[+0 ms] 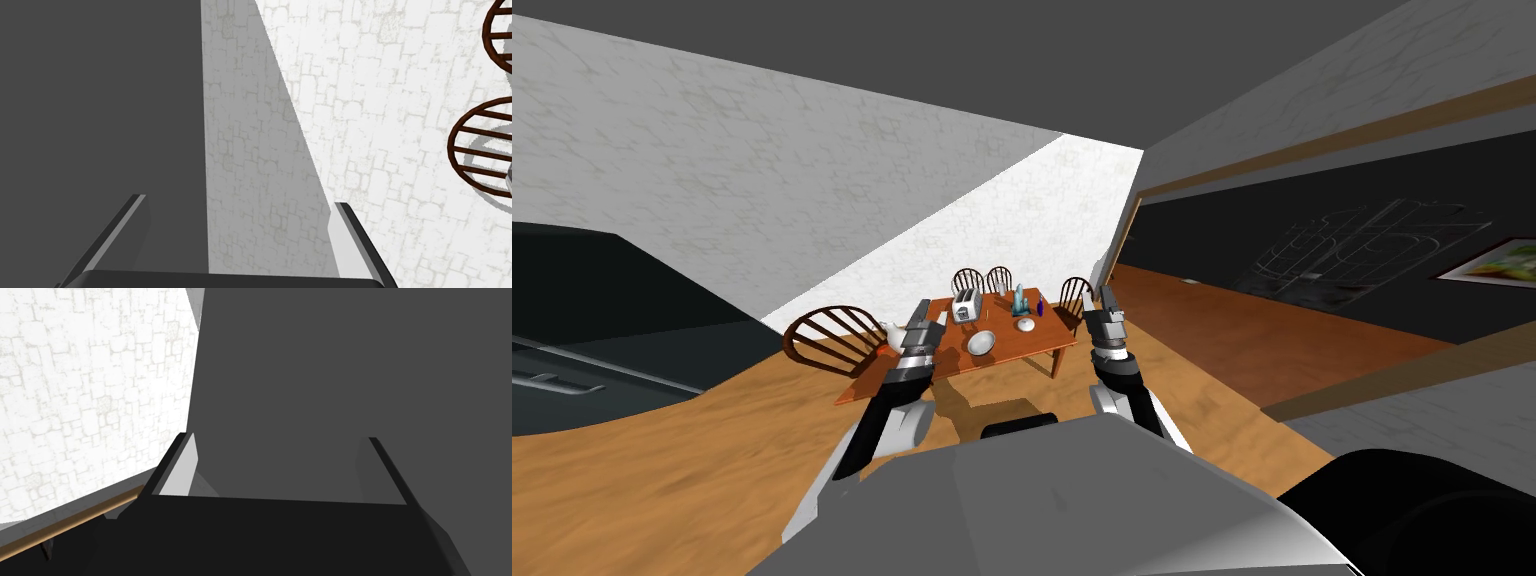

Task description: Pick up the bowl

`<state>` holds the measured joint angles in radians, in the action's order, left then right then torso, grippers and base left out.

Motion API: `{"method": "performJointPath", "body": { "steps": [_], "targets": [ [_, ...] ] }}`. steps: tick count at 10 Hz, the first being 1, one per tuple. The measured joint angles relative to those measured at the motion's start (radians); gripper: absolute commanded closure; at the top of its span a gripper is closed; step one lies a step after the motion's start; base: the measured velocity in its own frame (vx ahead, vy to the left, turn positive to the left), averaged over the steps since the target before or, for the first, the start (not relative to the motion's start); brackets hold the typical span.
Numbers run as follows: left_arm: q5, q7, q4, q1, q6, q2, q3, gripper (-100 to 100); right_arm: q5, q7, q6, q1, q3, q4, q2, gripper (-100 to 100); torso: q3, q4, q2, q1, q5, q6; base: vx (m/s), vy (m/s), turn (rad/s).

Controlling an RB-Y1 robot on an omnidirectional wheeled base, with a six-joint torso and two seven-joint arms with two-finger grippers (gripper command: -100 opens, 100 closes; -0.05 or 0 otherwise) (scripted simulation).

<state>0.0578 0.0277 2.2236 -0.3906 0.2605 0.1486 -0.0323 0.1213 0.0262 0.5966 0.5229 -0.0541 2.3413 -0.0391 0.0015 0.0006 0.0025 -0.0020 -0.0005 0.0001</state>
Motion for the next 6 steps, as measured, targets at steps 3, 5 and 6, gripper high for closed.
{"method": "performJointPath", "body": {
  "steps": [3,5,6],
  "targets": [
    [0.002,-0.011,-0.026,0.029,-0.077,0.009,0.004,-100,0.000,0.000,0.000,0.000,0.000,0.000,0.000,0,-0.001,0.000,-0.001,0.001,0.000,0.000,-0.030,-0.021,0.018],
    [0.003,-0.019,-0.051,0.050,-0.128,0.016,0.006,-100,0.000,0.000,0.000,0.000,0.000,0.000,0.000,0,0.000,0.000,-0.001,0.001,0.000,0.000,-0.036,-0.029,0.021],
    [0.003,-0.025,-0.061,0.066,-0.161,0.018,0.007,-100,0.000,0.000,0.000,0.000,0.000,0.000,0.000,0,0.000,0.000,0.000,0.000,0.000,0.000,-0.038,-0.038,0.017]
  ]
}}
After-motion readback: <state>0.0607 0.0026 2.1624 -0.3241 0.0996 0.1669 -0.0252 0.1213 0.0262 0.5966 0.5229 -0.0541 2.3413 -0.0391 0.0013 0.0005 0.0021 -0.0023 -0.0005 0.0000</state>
